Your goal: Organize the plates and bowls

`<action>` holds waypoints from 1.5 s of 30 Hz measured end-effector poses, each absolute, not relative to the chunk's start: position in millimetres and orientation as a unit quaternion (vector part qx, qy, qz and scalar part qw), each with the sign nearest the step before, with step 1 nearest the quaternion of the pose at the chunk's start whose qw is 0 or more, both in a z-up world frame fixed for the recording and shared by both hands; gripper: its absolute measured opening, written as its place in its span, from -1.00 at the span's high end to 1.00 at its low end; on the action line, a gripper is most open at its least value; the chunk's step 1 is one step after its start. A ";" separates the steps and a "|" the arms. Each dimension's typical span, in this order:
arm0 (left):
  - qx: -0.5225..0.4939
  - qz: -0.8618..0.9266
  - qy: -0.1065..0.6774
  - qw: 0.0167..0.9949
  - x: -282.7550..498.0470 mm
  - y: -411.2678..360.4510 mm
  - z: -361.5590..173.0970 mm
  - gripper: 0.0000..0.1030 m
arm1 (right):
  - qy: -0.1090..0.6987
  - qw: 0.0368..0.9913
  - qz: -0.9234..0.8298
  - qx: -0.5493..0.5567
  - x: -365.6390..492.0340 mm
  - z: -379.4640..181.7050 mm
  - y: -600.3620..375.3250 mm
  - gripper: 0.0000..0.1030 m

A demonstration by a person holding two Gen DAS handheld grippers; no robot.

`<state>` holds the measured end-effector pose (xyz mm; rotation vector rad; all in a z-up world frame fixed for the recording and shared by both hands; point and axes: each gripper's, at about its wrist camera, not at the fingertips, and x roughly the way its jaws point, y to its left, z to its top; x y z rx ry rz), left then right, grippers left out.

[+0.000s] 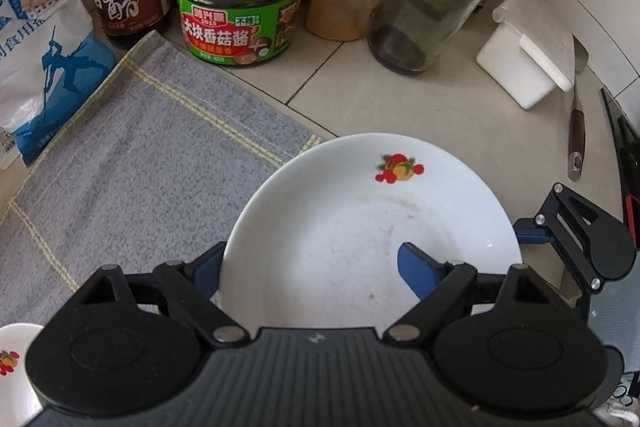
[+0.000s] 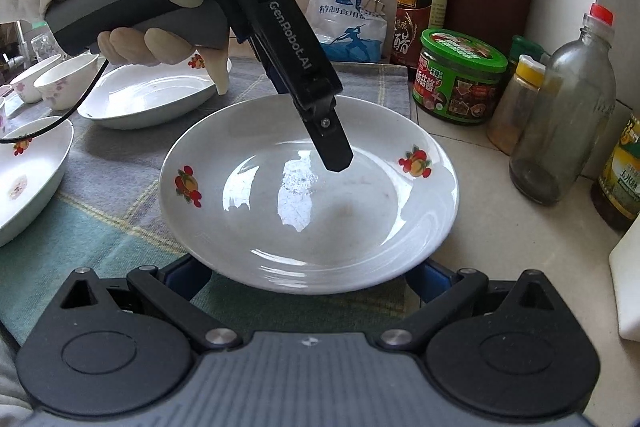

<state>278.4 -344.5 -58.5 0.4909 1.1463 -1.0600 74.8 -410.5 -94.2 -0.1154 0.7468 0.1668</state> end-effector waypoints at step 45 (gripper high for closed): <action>0.066 -0.319 0.289 0.900 89.1 -88.5 30.4 -0.99 | 0.416 0.904 0.080 -0.059 34.1 -68.6 -318.0 -1.00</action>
